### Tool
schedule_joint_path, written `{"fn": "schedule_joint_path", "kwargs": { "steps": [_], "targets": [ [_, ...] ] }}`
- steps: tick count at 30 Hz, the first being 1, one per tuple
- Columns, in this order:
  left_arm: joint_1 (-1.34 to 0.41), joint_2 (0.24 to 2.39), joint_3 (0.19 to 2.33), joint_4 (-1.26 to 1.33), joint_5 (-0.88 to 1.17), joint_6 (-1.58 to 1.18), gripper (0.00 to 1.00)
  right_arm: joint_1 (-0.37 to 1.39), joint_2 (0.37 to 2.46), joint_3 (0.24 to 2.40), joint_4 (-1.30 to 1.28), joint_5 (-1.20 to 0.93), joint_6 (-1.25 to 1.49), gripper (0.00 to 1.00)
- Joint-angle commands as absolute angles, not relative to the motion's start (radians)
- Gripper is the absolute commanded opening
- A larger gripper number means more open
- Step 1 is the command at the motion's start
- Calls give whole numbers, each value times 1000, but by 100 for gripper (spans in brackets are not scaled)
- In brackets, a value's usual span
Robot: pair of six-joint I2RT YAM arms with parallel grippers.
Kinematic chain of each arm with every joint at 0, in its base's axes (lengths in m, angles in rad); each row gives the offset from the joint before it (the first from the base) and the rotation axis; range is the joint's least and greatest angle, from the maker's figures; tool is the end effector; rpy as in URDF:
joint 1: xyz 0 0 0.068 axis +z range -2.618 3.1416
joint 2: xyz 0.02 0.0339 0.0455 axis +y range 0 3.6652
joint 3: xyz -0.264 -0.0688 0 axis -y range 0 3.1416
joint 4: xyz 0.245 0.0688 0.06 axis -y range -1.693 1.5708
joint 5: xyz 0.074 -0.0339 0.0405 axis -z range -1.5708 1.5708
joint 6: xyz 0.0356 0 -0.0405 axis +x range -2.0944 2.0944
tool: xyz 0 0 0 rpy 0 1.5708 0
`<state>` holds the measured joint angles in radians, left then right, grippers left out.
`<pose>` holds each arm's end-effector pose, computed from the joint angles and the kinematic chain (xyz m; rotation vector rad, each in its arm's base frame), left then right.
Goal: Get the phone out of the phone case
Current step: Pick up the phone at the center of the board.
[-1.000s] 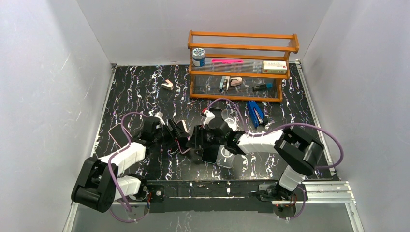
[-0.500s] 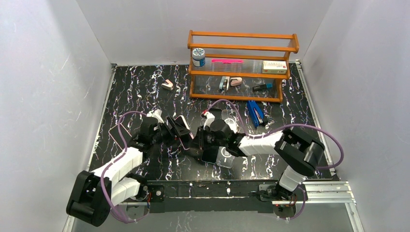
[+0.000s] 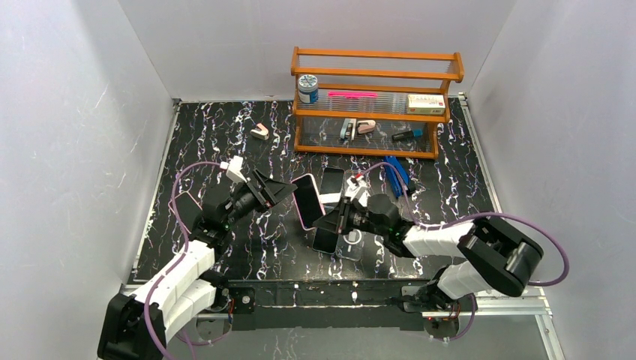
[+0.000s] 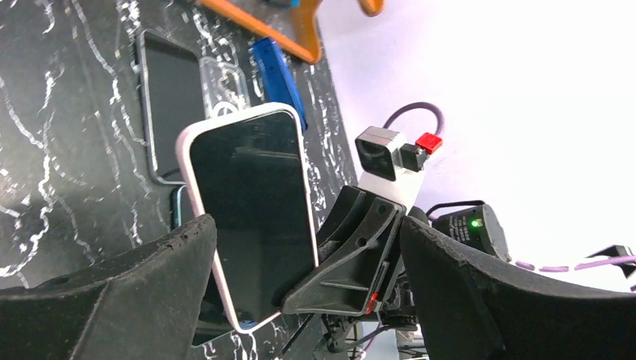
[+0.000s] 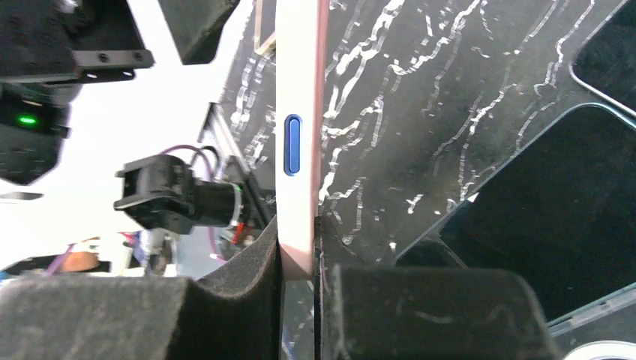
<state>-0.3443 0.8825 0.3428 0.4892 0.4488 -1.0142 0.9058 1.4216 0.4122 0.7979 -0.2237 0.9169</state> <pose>0.1823 -0.0818 0.2376 -0.2191 1.7978 -1.3714 0.1593 0.2160 0.1763 -0.1736 2.0385 1.4414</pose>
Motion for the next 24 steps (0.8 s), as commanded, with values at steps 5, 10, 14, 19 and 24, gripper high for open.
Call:
{"fn": "schedule_joint_path", "kwargs": {
  "steps": [5,10,14,19,24],
  "targets": [
    [-342,861,334,678,503,-1060,88,842,1297,322,1313,-351,1087,1],
    [-343,898,360,743,568,-1090,86,836,1297,320,1407,-400,1124,1],
    [-348,911,386,766,609,-1104,83,834,1330,348,1446,-462,1144,1],
    [-351,915,419,783,659,-1115,78,833,1384,383,1498,-532,1173,1],
    [-355,939,449,795,730,-1114,65,833,1423,419,1505,-583,1180,1]
  ]
}}
